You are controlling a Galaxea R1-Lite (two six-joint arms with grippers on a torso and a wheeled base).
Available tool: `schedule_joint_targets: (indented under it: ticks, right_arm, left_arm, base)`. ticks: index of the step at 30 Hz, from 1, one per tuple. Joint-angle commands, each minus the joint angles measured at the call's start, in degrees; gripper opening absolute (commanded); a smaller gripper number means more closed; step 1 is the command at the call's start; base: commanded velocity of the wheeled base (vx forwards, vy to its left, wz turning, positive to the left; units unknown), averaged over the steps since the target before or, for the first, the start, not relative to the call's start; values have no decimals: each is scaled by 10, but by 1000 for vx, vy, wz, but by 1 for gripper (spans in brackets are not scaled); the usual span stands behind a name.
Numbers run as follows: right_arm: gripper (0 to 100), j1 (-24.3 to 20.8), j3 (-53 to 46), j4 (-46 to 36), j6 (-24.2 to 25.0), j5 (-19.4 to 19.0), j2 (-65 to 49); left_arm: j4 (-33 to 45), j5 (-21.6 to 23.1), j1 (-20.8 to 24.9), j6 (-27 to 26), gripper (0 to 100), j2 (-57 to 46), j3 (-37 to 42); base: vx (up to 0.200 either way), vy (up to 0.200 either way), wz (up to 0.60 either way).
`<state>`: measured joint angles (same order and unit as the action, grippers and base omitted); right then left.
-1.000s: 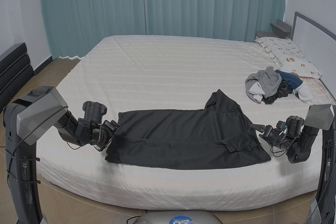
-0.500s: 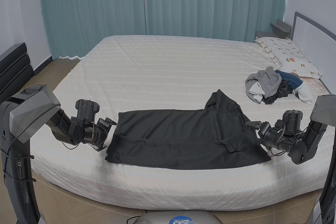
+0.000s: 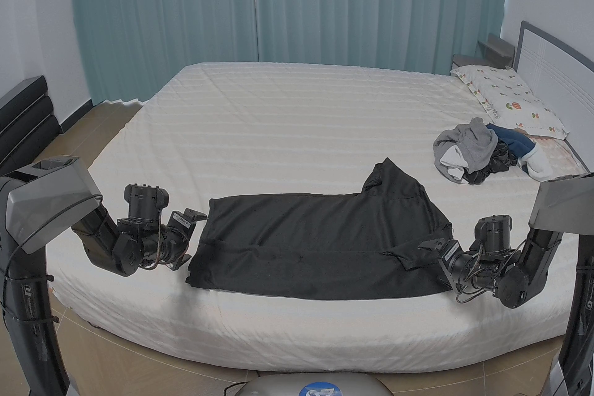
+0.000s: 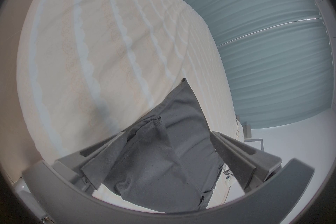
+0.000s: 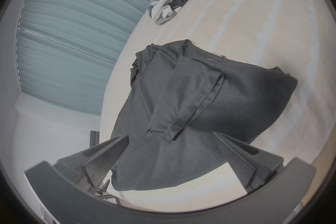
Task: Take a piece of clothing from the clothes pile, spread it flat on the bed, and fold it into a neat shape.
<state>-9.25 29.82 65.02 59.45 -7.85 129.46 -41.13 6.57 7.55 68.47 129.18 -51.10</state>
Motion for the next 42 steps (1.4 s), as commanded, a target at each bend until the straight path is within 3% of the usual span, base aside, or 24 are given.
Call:
schedule_joint_targets:
  ticks: [1,6,15,34,35,42]
  right_arm:
    - [100,-6,2,2,0,9,23]
    - [100,-9,18,25,-2,37,47]
    - [100,-11,23,43,-3,42,49]
    - [100,-29,60,47,-8,95,88]
    - [0,-29,60,47,-8,96,88]
    - [0,-40,38,82,-8,113,81]
  left_arm:
    - [0,-1,2,-1,100,-2,3]
    - [-1,-1,3,-1,100,-2,4]
    - [-1,-1,3,-13,100,-2,5]
    - [0,-1,3,-14,100,-2,4]
    - [-1,-1,3,-13,100,-2,4]
    - [-1,-1,3,-14,100,-2,4]
  base:
    - [0,0,0]
    - [0,0,0]
    - [0,0,0]
    - [0,0,0]
    - [0,0,0]
    - [0,0,0]
